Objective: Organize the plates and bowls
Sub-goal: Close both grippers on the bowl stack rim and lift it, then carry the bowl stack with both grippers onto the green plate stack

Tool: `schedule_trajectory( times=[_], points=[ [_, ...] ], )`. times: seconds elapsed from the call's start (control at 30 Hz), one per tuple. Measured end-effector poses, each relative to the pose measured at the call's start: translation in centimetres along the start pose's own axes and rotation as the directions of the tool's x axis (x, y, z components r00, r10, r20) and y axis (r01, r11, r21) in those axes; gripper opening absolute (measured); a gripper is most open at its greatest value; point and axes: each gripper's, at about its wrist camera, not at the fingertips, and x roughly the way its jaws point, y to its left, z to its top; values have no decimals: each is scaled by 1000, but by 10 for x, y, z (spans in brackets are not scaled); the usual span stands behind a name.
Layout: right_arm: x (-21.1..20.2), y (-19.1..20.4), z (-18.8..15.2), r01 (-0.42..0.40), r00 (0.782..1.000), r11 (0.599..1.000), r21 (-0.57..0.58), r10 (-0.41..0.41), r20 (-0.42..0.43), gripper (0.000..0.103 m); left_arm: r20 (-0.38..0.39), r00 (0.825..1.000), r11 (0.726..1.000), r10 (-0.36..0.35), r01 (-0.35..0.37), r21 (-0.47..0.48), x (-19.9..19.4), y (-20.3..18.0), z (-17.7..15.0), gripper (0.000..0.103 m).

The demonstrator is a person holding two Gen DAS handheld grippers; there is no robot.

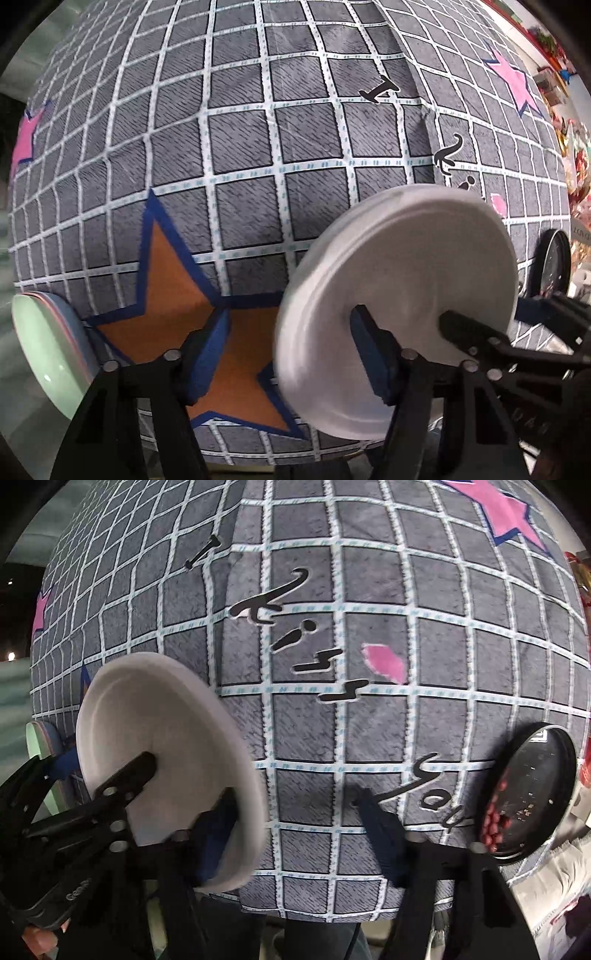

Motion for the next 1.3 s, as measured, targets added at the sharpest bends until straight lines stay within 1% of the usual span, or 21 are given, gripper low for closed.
schedule_trajectory(
  times=[0.03, 0.1, 0.13, 0.17, 0.2, 0.23, 0.27, 0.3, 0.37, 0.47, 0.63, 0.67, 0.77, 0.83, 0.93, 0.97, 1.0, 1.07, 1.13, 1.3],
  points=[
    [1, 2, 3, -19, 1000, 1000, -3, 19, 0, 56, -8, 1000, 1000, -12, 11, -8, 4, -6, 2, 67],
    [4, 12, 4, -29, 1000, 999, -13, 29, 3, 56, -25, 998, 997, -65, 64, -32, 9, 1, 4, 62],
    [4, 14, 7, -33, 999, 999, -25, 33, 1, 55, -26, 997, 996, -75, 74, -42, 11, 4, 4, 58],
    [4, 18, 10, -36, 999, 999, -40, 36, 2, 48, -29, 996, 995, -85, 84, -46, 12, 4, 4, 47],
    [4, 27, 14, -47, 999, 997, -54, 47, 0, 43, -29, 994, 994, -102, 101, -43, 12, 7, 2, 40],
    [7, 33, 15, -76, 997, 995, -66, 75, -11, 29, -31, 995, 995, -97, 96, -39, 12, 6, 0, 38],
    [13, 40, 15, -125, 992, 991, -54, 123, -40, 28, -28, 996, 996, -79, 78, -34, 12, 1, 0, 38],
    [18, 42, 14, -130, 990, 991, -28, 128, -56, 28, -28, 997, 997, -75, 74, -37, 14, -1, 1, 38],
    [19, 43, 14, -150, 988, 989, -2, 150, -49, 28, -34, 997, 997, -74, 73, -38, 17, -6, 1, 38],
    [22, 48, 16, -145, 988, 989, -19, 144, -52, 28, -34, 998, 998, -62, 61, -33, 18, -16, -2, 38],
    [24, 46, 7, -143, 989, 989, -21, 142, -48, 28, -34, 997, 997, -63, 62, -42, 22, -30, -26, 38],
    [25, 44, 6, -143, 989, 989, -23, 142, -49, 28, -34, 997, 997, -65, 63, -40, 21, -29, -41, 38],
    [28, 48, 1, -137, 990, 990, -25, 136, -47, 28, -26, 997, 997, -68, 67, -32, 24, -33, -55, 38],
    [30, 51, -4, -132, 990, 991, -21, 131, -42, 28, -31, 997, 997, -72, 71, -32, 18, -42, -67, 38],
    [31, 55, -18, -118, 992, 993, -16, 117, -50, 28, -40, 996, 996, -82, 81, -28, 21, -35, -86, 37],
    [33, 57, -28, -116, 992, 993, -15, 115, -54, 28, -43, 995, 996, -86, 85, -24, 24, -33, -91, 37],
    [38, 64, -31, -114, 992, 993, -16, 112, -57, 28, -42, 995, 996, -93, 92, -22, 26, -30, -96, 37],
    [43, 78, -53, -100, 994, 995, -21, 99, -46, 28, -41, 992, 993, -120, 119, -21, 30, -24, -105, 37],
    [47, 89, -58, -90, 995, 996, -10, 90, -31, 28, -50, 989, 991, -137, 137, -9, 34, -18, -112, 37],
    [59, 123, -74, -91, 995, 994, 63, 93, -26, 28, -54, 990, 989, -133, 136, 55, 33, 0, -131, 37]
  ],
)
